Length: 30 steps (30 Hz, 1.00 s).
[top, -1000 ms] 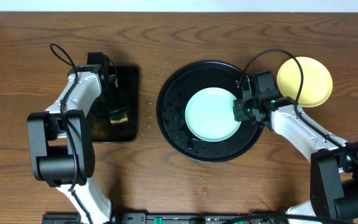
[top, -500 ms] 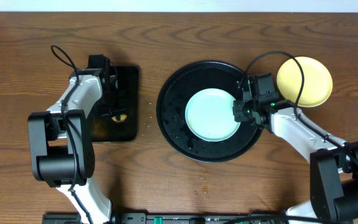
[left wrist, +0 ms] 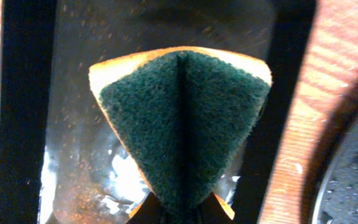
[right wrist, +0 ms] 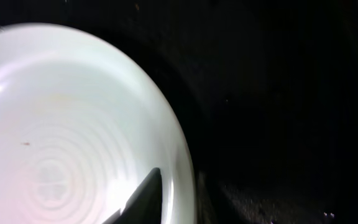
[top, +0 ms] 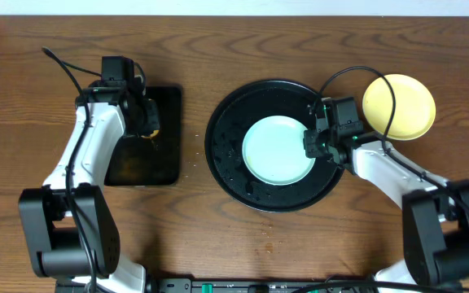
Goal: Clean dirty plates on tray and stack at the side
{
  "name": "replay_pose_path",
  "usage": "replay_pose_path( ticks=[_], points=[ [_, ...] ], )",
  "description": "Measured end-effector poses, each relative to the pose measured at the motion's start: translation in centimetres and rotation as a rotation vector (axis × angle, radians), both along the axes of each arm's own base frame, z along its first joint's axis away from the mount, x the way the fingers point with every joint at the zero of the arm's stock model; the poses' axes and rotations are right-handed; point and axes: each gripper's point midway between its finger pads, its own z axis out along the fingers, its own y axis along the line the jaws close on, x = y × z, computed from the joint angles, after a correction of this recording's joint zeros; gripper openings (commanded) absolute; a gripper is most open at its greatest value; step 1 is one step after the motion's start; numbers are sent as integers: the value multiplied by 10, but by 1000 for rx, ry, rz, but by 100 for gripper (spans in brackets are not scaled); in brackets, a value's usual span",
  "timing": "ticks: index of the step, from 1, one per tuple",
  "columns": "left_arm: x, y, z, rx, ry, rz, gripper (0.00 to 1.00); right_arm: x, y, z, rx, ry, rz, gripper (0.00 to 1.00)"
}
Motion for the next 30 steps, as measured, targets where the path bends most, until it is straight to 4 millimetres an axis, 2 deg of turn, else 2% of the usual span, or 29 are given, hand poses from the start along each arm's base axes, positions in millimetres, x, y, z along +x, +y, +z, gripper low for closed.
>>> replay_pose_path(
  ticks=[2,7,10,14,16,18,20,24,25,27,30],
  points=[
    [3,-5,6,10,-26,-13,7,2,2,-7,6,5,6,1],
    [12,-10,29,88,-114,-35,7,11,6,-4,31,-29,-5,1],
    [11,-11,40,103,-140,-36,7,4,2,-3,75,23,-129,1],
    [3,-11,39,110,-112,-39,7,-6,-4,0,133,97,-307,2],
    [-1,-10,38,116,-95,-39,7,-9,-5,0,158,120,-362,19],
    [-2,-9,37,118,-92,-38,7,-8,-3,3,174,119,-367,52],
    [-2,-9,37,119,-92,-38,8,-8,-1,12,180,99,-338,67],
    [-3,-9,37,121,-88,-37,8,0,3,58,139,-68,-140,69],
    [-3,-9,37,121,-88,-37,8,2,4,64,126,-98,-102,70],
    [-3,-9,37,121,-88,-37,7,6,5,64,72,-140,0,68],
    [-3,-9,37,121,-88,-37,7,9,6,47,31,-133,56,64]
  ],
)
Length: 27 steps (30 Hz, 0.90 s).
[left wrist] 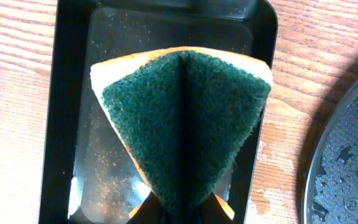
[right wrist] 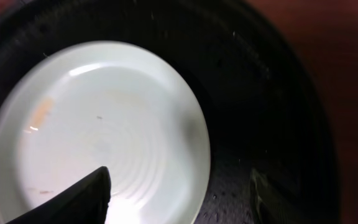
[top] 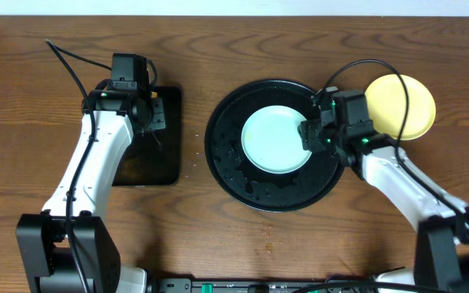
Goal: Clean dirty plates on tray and stack at the side
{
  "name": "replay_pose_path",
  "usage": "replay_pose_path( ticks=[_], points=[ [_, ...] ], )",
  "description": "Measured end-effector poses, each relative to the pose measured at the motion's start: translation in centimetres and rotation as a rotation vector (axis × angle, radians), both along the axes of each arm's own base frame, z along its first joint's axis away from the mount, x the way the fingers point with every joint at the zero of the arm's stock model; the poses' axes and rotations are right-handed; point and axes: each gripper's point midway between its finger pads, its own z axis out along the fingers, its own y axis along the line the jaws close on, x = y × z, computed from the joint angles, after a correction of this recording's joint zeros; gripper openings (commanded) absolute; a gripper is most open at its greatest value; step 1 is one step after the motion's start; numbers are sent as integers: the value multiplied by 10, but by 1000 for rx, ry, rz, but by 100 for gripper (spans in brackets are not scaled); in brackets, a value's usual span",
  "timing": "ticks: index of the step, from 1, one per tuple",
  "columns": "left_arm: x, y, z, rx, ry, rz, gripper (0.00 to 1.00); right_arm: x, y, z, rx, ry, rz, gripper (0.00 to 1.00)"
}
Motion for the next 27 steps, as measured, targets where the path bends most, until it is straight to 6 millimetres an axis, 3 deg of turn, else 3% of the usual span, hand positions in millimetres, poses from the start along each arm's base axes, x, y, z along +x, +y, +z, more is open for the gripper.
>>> replay_pose_path(
  ticks=[4,6,8,12,18,27],
  points=[
    [0,0,0,0,2,0,7,1,0,-39,-42,57,40,49],
    [-1,0,0,1,3,0,8,4,1,-46,-50,55,50,15],
    [-1,0,0,0,5,0,7,4,0,-50,-56,56,55,1],
    [-1,0,0,1,5,0,7,1,0,-51,-42,81,29,1],
    [-4,0,-1,1,16,0,7,-15,-4,-54,43,220,-151,1],
    [3,0,1,2,-14,-8,7,-17,-4,-55,94,258,-243,1]
  ],
)
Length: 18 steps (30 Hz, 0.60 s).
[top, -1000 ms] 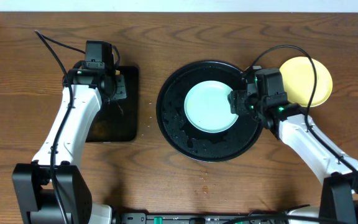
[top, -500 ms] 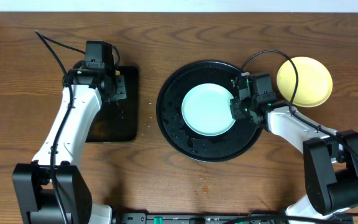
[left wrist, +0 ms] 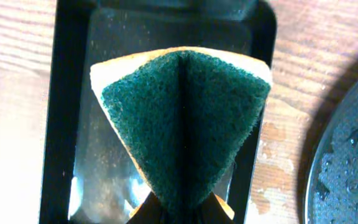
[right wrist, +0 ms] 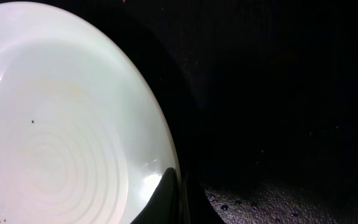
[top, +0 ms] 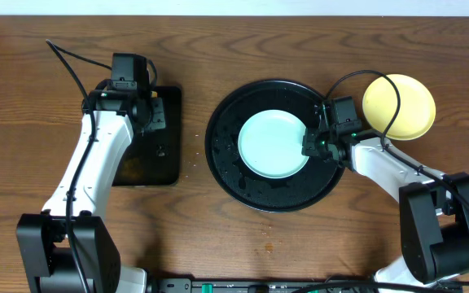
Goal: Clean dirty plates on tray and stack at the side
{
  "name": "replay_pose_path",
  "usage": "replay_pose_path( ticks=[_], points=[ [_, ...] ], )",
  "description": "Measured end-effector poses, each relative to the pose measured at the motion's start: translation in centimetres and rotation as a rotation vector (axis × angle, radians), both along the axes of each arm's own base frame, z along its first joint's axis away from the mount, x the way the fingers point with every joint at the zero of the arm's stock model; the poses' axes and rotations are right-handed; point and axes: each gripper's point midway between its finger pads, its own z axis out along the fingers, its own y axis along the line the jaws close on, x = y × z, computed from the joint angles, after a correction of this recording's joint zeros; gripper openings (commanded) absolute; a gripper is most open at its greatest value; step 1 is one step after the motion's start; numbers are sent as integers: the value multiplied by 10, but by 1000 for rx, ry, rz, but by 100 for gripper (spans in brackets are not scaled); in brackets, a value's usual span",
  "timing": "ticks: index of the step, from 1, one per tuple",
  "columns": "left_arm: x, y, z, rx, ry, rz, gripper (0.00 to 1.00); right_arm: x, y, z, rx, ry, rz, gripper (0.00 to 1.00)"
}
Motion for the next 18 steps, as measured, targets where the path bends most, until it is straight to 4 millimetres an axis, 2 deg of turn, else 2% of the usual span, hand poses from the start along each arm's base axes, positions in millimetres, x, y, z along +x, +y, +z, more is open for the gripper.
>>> replay_pose_path(
  ticks=[7,15,18],
  points=[
    [25,-1,15,1,-120,-12,7,0,0,0,-1,-2,3,1],
    [24,-2,27,21,-153,-7,7,1,0,0,-3,-7,11,1],
    [35,-17,34,-64,-204,-30,7,1,0,0,-3,-9,10,1]
  ],
)
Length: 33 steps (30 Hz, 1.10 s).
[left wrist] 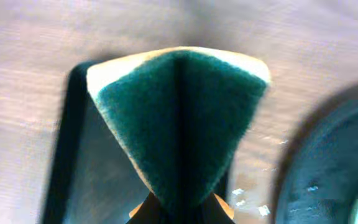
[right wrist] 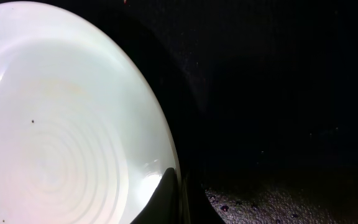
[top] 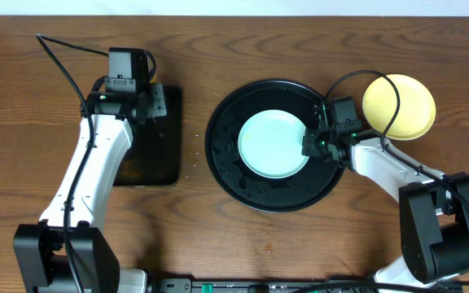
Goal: Clean dirty plates on tray and stack at the side
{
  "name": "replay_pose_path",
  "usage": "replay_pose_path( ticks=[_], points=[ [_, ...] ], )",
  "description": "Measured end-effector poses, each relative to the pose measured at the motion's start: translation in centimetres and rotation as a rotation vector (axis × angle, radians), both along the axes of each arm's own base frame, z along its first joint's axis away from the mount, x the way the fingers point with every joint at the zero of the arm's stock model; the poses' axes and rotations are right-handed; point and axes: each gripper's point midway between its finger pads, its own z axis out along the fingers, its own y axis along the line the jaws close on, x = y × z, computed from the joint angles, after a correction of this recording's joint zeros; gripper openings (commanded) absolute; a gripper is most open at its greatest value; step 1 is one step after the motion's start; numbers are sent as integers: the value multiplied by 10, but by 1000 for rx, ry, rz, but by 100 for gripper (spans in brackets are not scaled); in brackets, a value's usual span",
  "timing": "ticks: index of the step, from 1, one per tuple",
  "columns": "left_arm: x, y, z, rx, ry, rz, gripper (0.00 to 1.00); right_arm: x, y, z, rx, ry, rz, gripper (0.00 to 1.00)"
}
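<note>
A pale green plate (top: 273, 144) lies in the round black tray (top: 226, 167). My right gripper (top: 309, 146) is shut on the plate's right rim; in the right wrist view one finger (right wrist: 166, 199) rests on the plate (right wrist: 67, 124) at its edge, with small dark specks on it. My left gripper (top: 145, 110) is shut on a folded green and yellow sponge (left wrist: 179, 130), held above the far end of a black rectangular tray (top: 145, 159). A yellow plate (top: 399, 106) sits on the table at the far right.
The wooden table (top: 234, 236) holds both trays. Water drops spot the round tray's floor (right wrist: 278, 199). Cables run from both wrists, one arching over the yellow plate (top: 357, 77).
My left gripper with the sponge has risen and shifted toward the far end of the rectangular tray, toward the round tray. The right gripper and the green plate have not moved.
The left gripper held the sponge low inside the rectangular tray, then higher above it, and now higher still at the tray's far right corner. The right gripper was at the green plate's right rim, then higher and back, then shut on that rim, where it stays.
</note>
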Motion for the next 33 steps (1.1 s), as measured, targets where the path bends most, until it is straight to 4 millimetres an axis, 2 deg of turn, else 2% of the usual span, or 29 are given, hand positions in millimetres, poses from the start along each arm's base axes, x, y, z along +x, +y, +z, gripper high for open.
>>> replay_pose_path(
  ticks=[2,6,7,9,11,14,16,18,19,20,24,31,33],
  points=[
    [-1,-22,1,-112,4,-50,7,0,0,0,0,0,0,1],
    [-14,-89,5,-262,32,-206,7,0,0,0,0,-1,0,1],
    [-23,-114,5,-289,51,-268,7,0,0,0,0,-2,0,1],
    [-41,-151,7,-314,103,-344,7,0,0,0,0,-2,0,1],
    [-48,-176,14,-321,143,-392,7,0,0,0,0,-3,0,1],
    [-47,-206,21,-320,187,-442,7,1,0,0,0,-4,0,1],
    [-48,-219,11,-309,219,-464,7,1,0,0,0,-4,0,1],
    [-51,-231,-14,-277,272,-476,7,1,0,0,0,-4,0,1],
    [-54,-234,-34,-240,317,-474,7,1,0,0,0,-4,0,1],
    [-57,-236,-54,-203,358,-471,7,1,0,0,0,-4,0,1],
    [-57,-231,-99,-110,431,-452,7,1,0,0,0,-4,0,2],
    [-51,-223,-128,-49,457,-442,8,1,0,0,0,-5,0,2],
    [-52,-222,-145,-40,485,-438,7,1,0,0,1,-6,0,2]
  ],
)
